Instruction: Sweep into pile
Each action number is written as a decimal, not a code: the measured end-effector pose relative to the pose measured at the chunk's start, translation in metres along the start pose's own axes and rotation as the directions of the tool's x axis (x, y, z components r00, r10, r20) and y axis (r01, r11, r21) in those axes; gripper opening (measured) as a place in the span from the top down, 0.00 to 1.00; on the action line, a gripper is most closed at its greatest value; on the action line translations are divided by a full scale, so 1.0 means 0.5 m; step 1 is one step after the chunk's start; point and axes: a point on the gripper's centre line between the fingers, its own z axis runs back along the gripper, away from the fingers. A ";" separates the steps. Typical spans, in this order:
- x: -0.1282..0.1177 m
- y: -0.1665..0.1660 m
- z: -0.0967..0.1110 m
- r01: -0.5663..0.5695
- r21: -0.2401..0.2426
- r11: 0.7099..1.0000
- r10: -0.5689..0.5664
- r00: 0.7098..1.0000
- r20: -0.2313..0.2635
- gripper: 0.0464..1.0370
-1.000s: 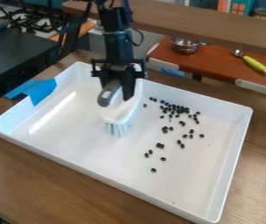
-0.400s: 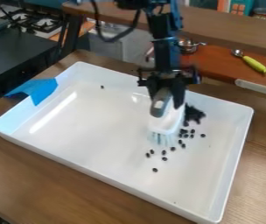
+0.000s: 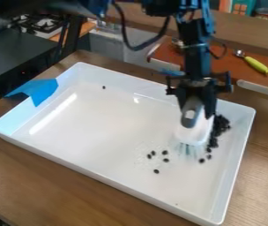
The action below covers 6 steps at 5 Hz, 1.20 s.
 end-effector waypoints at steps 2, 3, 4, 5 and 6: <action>-0.011 -0.061 0.004 0.013 -0.078 0.997 -0.016 0.999 -0.042 0.55; -0.017 -0.036 0.051 -0.006 -0.154 0.988 -0.004 0.998 -0.065 0.55; -0.038 0.027 0.156 0.004 -0.220 0.976 -0.008 1.000 -0.015 0.55; -0.068 0.097 0.211 0.012 -0.231 0.973 -0.009 1.000 0.014 0.55; -0.097 0.171 0.202 0.030 -0.184 0.982 -0.029 1.000 0.008 0.55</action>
